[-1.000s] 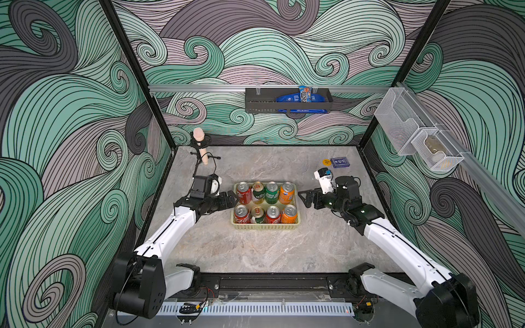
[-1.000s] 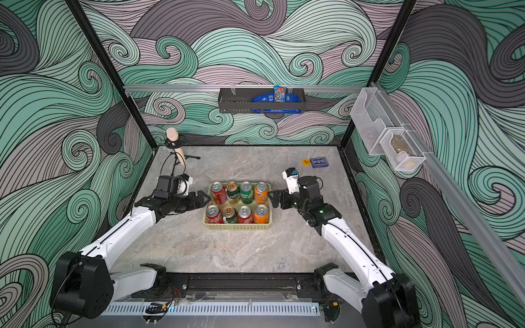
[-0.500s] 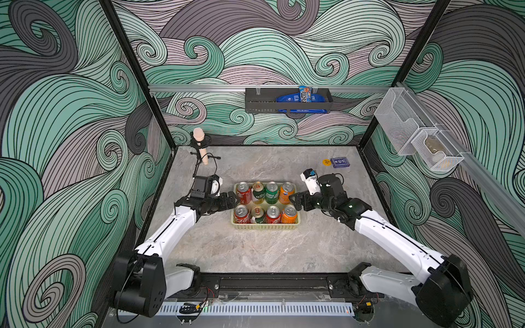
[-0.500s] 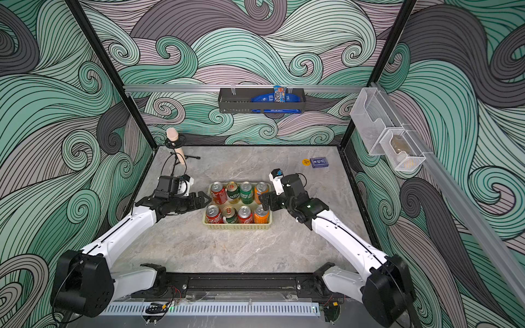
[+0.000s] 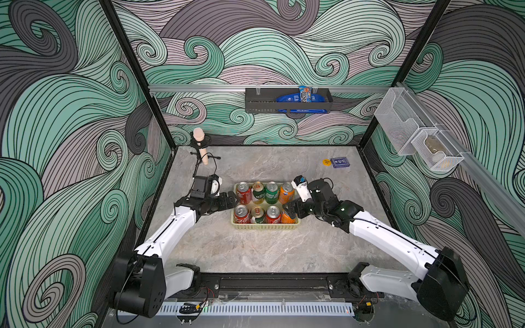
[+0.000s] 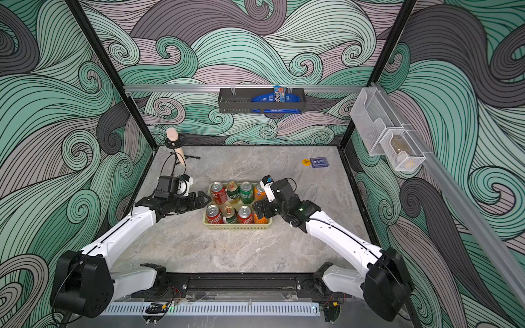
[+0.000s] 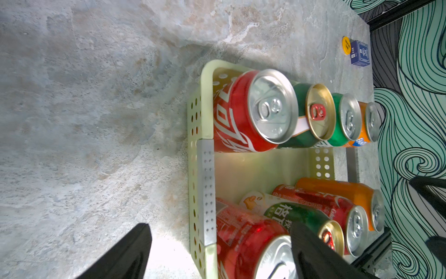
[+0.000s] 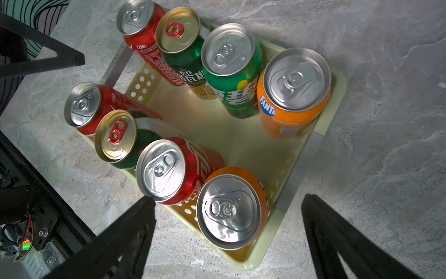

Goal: Take out the drinks from the basket
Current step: Pick up the drink from the basket.

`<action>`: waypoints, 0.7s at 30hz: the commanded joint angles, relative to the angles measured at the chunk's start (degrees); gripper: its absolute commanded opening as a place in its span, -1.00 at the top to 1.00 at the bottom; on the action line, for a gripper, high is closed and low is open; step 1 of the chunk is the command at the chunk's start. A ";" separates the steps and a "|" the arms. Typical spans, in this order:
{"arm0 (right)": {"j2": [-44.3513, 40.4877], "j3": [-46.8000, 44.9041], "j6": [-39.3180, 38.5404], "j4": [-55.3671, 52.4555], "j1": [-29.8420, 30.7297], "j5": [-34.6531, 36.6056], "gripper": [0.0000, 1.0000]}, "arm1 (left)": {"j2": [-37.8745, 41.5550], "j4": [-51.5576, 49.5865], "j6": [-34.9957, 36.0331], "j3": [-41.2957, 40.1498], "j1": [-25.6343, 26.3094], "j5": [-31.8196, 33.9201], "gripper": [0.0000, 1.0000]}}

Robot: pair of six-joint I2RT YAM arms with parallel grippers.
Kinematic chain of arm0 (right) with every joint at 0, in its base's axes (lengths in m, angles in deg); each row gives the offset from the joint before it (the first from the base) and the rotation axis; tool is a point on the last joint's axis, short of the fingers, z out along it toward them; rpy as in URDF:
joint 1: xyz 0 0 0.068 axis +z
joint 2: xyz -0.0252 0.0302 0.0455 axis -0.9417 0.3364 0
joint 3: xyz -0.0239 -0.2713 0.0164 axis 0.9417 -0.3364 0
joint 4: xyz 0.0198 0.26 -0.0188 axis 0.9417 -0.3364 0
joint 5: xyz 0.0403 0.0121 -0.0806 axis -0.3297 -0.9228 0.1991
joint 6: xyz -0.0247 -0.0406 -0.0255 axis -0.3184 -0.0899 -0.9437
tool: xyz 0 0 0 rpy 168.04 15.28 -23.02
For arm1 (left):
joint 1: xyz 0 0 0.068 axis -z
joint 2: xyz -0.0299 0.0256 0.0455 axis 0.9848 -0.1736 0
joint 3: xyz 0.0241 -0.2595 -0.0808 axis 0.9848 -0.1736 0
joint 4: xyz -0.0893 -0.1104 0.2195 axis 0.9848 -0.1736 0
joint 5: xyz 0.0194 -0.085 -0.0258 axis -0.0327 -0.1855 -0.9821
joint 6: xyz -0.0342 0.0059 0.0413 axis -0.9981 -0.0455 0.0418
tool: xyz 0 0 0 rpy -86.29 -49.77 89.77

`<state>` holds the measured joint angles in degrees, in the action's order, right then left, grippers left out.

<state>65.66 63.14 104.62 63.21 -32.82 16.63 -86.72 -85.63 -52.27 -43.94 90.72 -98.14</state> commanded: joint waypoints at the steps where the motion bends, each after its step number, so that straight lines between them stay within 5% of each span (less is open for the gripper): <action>1: 1.53 -0.23 0.76 -1.96 1.14 2.49 -0.88 | 1.03 0.13 0.55 0.00 0.53 0.76 -0.86; 21: 6.05 -1.77 1.21 -2.75 5.04 9.65 -0.81 | 2.95 0.21 0.65 -0.05 0.57 2.08 -0.86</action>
<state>71.76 62.13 105.49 60.74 -28.14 24.52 -84.67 -85.65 -52.27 -43.96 90.72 -96.72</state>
